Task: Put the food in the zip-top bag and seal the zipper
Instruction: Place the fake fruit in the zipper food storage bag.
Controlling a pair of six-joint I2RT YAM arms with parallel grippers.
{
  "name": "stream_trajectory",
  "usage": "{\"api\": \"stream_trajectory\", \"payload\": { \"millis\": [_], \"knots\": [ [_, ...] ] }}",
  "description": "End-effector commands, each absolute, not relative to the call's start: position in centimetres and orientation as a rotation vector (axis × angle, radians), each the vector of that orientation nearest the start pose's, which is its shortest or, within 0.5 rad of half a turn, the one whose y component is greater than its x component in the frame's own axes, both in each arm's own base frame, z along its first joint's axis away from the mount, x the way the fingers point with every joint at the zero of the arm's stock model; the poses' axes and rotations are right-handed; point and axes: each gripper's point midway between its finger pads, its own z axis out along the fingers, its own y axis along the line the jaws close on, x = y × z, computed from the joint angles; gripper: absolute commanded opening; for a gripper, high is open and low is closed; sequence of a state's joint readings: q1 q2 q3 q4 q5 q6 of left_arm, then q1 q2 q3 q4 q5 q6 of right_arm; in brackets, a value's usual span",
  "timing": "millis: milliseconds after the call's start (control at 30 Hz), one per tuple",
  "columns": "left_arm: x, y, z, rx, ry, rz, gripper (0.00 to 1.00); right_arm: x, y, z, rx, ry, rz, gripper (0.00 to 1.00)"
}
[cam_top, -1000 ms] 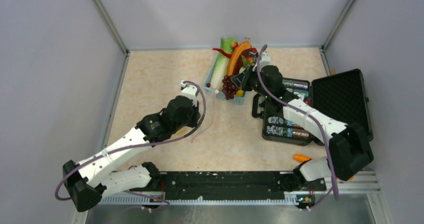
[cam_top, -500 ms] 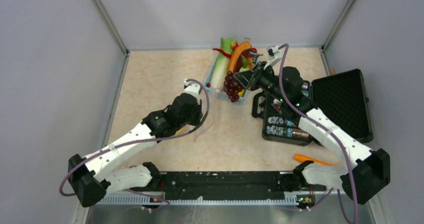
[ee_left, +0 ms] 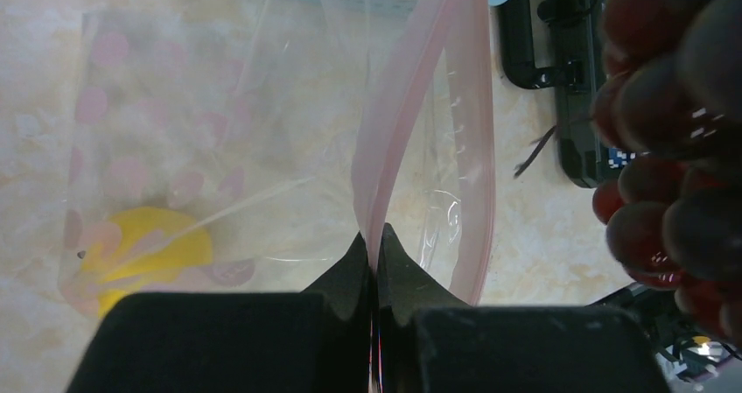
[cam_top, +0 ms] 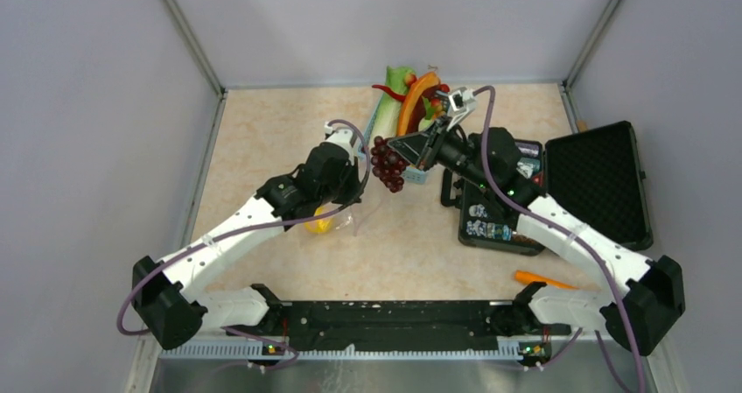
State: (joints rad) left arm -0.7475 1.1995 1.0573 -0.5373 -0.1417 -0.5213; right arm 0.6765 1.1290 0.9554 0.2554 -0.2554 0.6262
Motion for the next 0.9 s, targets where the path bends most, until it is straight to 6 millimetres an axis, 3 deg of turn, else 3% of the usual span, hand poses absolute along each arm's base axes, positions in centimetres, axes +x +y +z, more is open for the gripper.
{"api": "stream_trajectory", "payload": {
  "millis": [0, 200, 467, 867],
  "knots": [
    [25.8, -24.4, 22.7, 0.146, 2.228, -0.631, 0.0, 27.1, 32.3, 36.5, -0.242, 1.518, 1.299, 0.0],
    [25.5, -24.8, 23.2, 0.116, 2.218, -0.687, 0.0, 27.3, 34.4, 34.7, -0.234, 1.536, 1.333, 0.0],
    [25.5, -23.9, 25.5, 0.051, 2.136, -0.714, 0.0, 28.3, 33.9, 30.6, -0.163, 1.612, 1.258, 0.0],
    [26.1, -21.1, 26.0, 0.005, 2.089, -0.598, 0.0, 23.1, 36.2, 28.3, -0.527, 1.619, 1.284, 0.0]
  ]
}}
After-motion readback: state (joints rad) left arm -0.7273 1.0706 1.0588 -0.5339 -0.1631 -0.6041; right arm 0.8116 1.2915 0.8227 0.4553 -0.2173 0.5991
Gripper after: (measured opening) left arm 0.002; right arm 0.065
